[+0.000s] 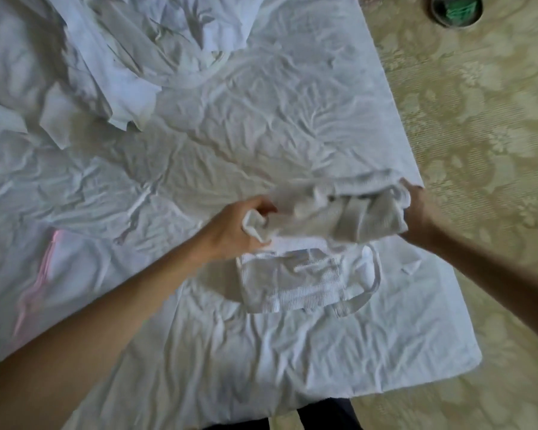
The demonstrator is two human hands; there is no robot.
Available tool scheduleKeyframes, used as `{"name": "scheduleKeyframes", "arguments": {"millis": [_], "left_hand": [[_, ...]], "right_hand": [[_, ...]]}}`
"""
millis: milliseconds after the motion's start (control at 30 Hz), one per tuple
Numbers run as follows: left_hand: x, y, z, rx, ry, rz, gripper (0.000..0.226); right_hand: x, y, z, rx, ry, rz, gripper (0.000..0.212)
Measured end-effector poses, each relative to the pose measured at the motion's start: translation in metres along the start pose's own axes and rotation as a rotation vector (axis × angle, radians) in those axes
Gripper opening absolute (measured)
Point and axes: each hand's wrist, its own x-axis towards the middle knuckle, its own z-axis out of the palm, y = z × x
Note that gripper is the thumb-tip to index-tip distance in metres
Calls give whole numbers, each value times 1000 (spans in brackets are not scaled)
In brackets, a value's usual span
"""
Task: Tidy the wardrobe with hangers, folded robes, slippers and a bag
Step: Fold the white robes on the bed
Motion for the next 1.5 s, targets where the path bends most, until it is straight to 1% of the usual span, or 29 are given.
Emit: {"name": "scheduleKeyframes", "arguments": {"millis": [33,100,167,233,300,333,367,433,500,567,600,633,667,700,767,800,867,933,967,1033,1100,1133,1167,1200,1267,1300,1333,1400,1500], "left_hand": [[-9,-6,15,50,-47,8,41],[-23,-19,47,161,-136,33,27],[-30,-39,76,282,-194,20,35],[-31,-61,99,396,-230,-28,38],[-34,-76,117,417,-248,-86,34],[-36,-79,123,386,-222,-123,30],[-37,-79,127,312,-158,-186,31],[-39,-73,131,127,33,-340,43],[-37,-59,131,125,281,-449,57],[-31,-41,132,155,492,-493,54],[-26,-34,134,153,558,-497,53],[-21,-30,138,152,602,-502,58],[-16,-27,142,153,643,-504,65],[-12,-26,146,155,686,-521,76],[-5,-26,146,128,767,-612,103],[-3,-31,145,82,778,-680,117],[-1,-44,142,-43,712,-841,144],[-4,-64,140,-156,592,-1012,157],[-8,-71,138,-197,536,-1083,158],[-11,-92,141,-220,467,-1135,155],[-10,-104,146,-274,464,-1093,148],[-8,-106,148,-332,473,-1068,143],[-6,-104,149,-387,469,-1046,132],[-3,-103,149,-439,446,-1006,114],[3,-100,149,-509,375,-959,84],[5,-98,148,-532,343,-944,76],[6,-99,147,-552,328,-930,69],[3,-97,145,-590,321,-913,56],[-6,-95,137,-728,315,-902,45]], "right_hand": [[-18,13,4,-39,-36,-15,49],[-49,40,16,-143,-164,-31,47],[-74,62,30,-186,-314,-51,53],[-93,76,44,-207,-418,-119,58],[-106,83,51,-238,-476,-149,74],[-110,82,52,-229,-487,-129,81],[-112,81,52,-196,-488,-91,86],[-112,75,49,-54,-521,17,88],[-102,65,40,178,-628,231,81],[-87,48,28,440,-752,495,71],[-80,40,25,529,-769,586,62],[-74,34,27,542,-737,636,52],[-70,30,32,470,-654,657,49],[-67,29,39,321,-523,645,55],[-65,28,57,-103,-226,571,79],[-64,29,64,-260,-119,554,92],[-59,39,72,-388,-45,619,121],[-51,46,72,-293,-97,744,145],[-50,52,72,-190,-135,794,148],[-53,61,73,-22,-225,870,151],[-55,69,75,3,-260,939,161],[-55,71,75,-13,-282,946,162],[-54,71,75,-25,-301,926,156],[-53,74,75,-15,-317,899,140],[-46,72,72,82,-334,830,85],[-43,75,72,178,-357,801,70],[-42,76,71,285,-385,782,66],[-42,75,74,411,-410,833,70],[-47,55,82,606,-440,914,64]]}}
